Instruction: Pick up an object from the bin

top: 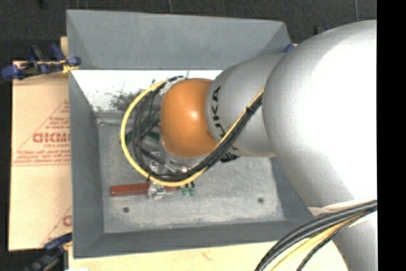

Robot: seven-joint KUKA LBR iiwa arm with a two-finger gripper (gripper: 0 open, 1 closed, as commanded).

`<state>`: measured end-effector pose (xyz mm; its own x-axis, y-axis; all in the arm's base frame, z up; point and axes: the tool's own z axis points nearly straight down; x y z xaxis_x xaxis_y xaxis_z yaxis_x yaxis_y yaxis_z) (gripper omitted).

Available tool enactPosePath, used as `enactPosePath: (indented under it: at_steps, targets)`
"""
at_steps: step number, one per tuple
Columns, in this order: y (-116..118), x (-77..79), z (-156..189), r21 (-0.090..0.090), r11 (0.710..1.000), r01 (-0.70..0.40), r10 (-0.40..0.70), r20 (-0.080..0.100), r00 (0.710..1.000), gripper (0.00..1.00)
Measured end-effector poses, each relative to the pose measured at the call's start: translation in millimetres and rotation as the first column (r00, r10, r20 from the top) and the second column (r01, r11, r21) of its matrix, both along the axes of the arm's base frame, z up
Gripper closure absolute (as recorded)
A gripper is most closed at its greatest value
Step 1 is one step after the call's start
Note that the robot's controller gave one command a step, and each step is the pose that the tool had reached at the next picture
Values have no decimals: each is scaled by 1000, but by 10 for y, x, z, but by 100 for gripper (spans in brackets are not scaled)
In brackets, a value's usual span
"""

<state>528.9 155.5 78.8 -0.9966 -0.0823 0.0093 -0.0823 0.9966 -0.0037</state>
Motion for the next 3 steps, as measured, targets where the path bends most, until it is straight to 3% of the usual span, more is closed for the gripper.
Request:
enactPosePath:
  at_steps: [3]
  targets:
    - [-1, -6, 281, 5, 1000, 1, -1, 11, 1000, 100]
